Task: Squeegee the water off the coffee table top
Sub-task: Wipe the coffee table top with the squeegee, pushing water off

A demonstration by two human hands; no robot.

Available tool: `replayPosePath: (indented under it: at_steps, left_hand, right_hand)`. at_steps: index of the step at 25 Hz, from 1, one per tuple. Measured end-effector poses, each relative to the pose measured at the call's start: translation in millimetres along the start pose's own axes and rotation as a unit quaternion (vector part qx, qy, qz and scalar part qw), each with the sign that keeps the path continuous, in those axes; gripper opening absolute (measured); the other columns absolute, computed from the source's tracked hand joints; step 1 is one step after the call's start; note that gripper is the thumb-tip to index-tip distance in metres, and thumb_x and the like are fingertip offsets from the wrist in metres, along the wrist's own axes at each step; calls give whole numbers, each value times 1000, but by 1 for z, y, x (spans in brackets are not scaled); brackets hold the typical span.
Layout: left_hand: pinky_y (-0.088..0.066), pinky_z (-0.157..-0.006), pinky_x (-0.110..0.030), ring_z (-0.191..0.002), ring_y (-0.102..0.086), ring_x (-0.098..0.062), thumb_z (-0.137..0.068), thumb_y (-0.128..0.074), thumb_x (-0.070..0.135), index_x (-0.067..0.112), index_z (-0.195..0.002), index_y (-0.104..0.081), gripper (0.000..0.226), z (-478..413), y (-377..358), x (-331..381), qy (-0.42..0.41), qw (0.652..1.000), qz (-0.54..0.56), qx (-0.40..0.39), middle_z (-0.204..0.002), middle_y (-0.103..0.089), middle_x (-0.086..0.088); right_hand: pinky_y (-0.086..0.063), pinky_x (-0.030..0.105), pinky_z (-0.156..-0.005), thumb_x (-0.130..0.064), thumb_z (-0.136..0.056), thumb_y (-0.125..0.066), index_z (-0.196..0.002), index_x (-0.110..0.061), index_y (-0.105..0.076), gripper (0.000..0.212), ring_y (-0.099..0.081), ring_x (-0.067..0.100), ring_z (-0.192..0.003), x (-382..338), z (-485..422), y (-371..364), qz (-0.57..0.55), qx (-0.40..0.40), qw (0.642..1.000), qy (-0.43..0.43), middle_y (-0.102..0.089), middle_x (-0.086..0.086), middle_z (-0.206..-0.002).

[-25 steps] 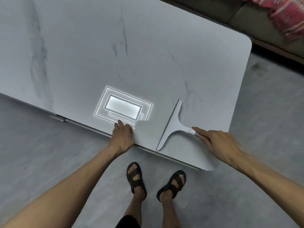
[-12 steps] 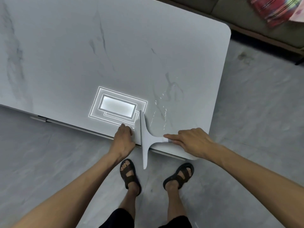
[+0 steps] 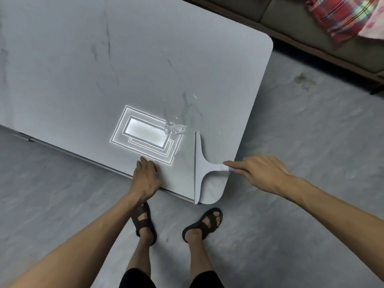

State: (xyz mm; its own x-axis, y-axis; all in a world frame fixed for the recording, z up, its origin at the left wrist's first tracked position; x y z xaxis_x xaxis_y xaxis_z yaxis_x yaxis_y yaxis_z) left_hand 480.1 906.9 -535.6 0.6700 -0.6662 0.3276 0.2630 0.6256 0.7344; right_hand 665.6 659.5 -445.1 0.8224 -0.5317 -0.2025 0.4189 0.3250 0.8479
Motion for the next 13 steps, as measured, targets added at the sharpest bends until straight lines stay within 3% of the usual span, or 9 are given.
replayPosePath:
  at_steps: [3, 7, 10, 13]
  left_hand:
    - [-44, -63, -37, -79, -54, -29, -74, -51, 1, 11, -96, -45, 25, 9, 15, -12, 81, 989, 111, 61, -92, -57, -10]
    - [-44, -60, -35, -74, -55, -27, -81, -46, 7, 16, -94, -43, 17, 9, 35, -34, 167, 962, 176, 129, -85, -58, -7]
    - [-37, -50, -31, -68, -53, -24, -81, -52, 17, 12, -88, -43, 12, -4, 42, -51, 174, 957, 195, 126, -81, -58, -8]
    - [-40, -49, -31, -66, -54, -25, -80, -57, 13, 11, -81, -40, 17, -21, 41, -57, 148, 964, 188, 114, -83, -57, -13]
  right_hand:
    - [-29, 29, -46, -60, -94, -12, -137, -59, -31, 46, -53, 15, -61, -15, -12, 10, 16, 5, 999, 40, -50, -10, -69]
    - [-22, 29, -53, -54, -99, -19, -137, -55, -33, 41, -62, 21, -81, -83, -76, 6, 35, -10, 987, 157, -63, -7, -90]
    - [-19, 28, -51, -52, -100, -26, -135, -53, -41, 37, -63, 21, -93, -122, -130, 2, 29, -12, 981, 191, -69, -8, -105]
    - [-32, 28, -55, -55, -99, -26, -127, -52, -47, 35, -64, 22, -96, -114, -160, 7, 11, 8, 984, 176, -68, -10, -106]
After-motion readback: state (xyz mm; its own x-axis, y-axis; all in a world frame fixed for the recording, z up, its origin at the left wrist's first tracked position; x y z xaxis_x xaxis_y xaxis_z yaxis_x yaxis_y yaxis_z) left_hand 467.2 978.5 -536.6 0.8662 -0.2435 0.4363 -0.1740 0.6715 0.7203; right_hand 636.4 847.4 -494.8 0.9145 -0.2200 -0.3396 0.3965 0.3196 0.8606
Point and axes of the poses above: each hand's wrist, its own z-axis away from the middle knuckle, its own y-axis out of the back of the hand, x = y × z, the point moved 6 cm from there along -z, towards the middle knuckle
